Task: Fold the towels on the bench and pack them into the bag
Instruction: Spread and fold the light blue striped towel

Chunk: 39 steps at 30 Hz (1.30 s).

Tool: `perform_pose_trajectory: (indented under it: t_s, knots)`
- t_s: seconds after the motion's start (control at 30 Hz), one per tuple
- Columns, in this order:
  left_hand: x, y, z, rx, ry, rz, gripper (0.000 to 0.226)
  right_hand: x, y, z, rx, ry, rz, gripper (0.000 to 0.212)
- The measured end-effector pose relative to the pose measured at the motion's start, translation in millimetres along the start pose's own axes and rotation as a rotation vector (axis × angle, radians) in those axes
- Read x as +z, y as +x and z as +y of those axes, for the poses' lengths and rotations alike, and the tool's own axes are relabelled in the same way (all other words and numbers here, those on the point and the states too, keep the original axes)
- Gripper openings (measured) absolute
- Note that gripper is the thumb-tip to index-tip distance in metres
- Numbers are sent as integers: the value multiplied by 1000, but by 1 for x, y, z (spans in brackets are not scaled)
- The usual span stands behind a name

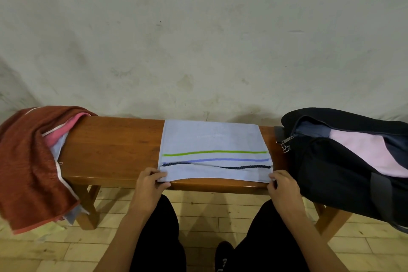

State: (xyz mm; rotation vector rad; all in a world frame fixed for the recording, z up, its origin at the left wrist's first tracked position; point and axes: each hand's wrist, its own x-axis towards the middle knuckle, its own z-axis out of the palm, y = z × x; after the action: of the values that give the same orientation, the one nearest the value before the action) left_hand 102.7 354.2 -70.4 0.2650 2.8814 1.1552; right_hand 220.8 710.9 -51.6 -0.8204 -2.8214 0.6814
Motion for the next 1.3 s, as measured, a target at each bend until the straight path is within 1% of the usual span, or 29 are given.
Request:
perform_pose_trajectory:
  t_s: [0.07, 0.13, 0.27, 0.43, 0.63, 0.77, 0.83, 0.87, 0.93, 0.97, 1.07, 1.2, 1.3]
  knots:
    - [-1, 1, -2, 3, 1, -52, 39, 0, -1, 0, -20, -36, -7, 34]
    - [-1, 1, -3, 27, 40, -56, 37, -1, -2, -1, -29, -60, -13, 34]
    - [-1, 0, -2, 50, 70, -27, 30, -3, -7, -2, -30, -65, -16, 34]
    - [-4, -6, -2, 68, 31, 38, 19, -4, -6, 0, -73, -108, -40, 28]
    - [-6, -11, 6, 38, 24, 79, 16, -6, -3, 0, -75, -120, -127, 34]
    - [-9, -14, 9, -4, -41, 110, 13, -6, -5, 1, -165, -174, -123, 34]
    - [-11, -14, 11, -31, -74, 118, 14, -6, -6, -4, -207, -203, -140, 29]
    - [-12, -14, 12, -41, -90, 125, 14, -7, -6, -7, -222, -210, -147, 24]
    - [-14, -15, 12, -35, -127, 174, 14, -7, -9, -11, -259, -244, -143, 11]
    - [-14, -16, 11, -27, -138, 210, 15, -8, -11, -13, -275, -251, -132, 8]
    - [-18, -21, 12, 28, -145, 275, 18, -11, -18, -11, -255, -154, -49, 7]
    - [-24, -20, 10, 153, -136, 276, 21, -17, -25, -9, -167, 75, 68, 17]
    - [-40, -11, 18, 207, -117, 291, 22, -29, -17, -16, -174, 207, 162, 21]
